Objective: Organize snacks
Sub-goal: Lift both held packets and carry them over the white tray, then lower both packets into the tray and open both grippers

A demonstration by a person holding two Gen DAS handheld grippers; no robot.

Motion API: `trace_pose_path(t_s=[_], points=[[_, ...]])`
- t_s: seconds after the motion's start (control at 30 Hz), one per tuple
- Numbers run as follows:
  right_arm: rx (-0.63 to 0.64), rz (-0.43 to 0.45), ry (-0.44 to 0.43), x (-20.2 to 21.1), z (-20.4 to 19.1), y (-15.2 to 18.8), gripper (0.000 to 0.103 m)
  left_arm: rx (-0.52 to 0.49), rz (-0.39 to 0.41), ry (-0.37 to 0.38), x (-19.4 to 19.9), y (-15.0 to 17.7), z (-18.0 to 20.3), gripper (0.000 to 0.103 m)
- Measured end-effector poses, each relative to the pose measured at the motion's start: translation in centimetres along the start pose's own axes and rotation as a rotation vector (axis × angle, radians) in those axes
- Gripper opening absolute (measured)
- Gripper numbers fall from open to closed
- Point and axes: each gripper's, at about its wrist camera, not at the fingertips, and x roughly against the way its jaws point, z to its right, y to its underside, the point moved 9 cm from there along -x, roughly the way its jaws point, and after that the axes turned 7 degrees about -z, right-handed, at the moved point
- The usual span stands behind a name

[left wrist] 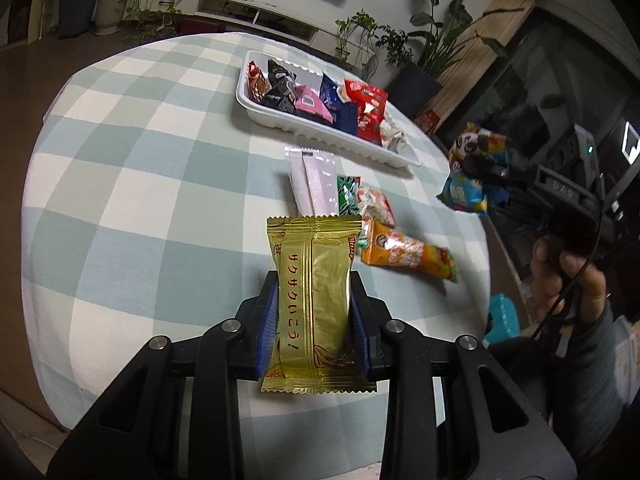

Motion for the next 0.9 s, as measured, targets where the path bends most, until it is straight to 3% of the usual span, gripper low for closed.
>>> trace_pose_path(t_s=[0.2,0.43,0.57,0.7,0.9], points=[[-0.084,0.066,0.010,1.5,1.4,-1.7,0.039,0.004,0.045,0.018,1.7,-3.9,-0.1,0.030],[-0.065,0.176,0.067,2.8,-0.3,-8.1,0.039,-0.077,0.127,-0.018,3.2,-14.3,1.4,0.030],[-0.029,0.210,0.075,1.5,-2.0,-12.3,0.039,-0.107,0.116,-0.041,0.9,-19.6,1.8,0.030],[-0.002,0.170,0.102,-2.6,-2.2,-14.9,0.039,-0.105,0.080,-0.045,-3.0,-23.1,1.5,0.030],[0.007,0.065,0.159,-9.0,0.0,-15.2,0.039,-0.116,0.019,-0.090,-9.7,-25.5,0.2,0.030]])
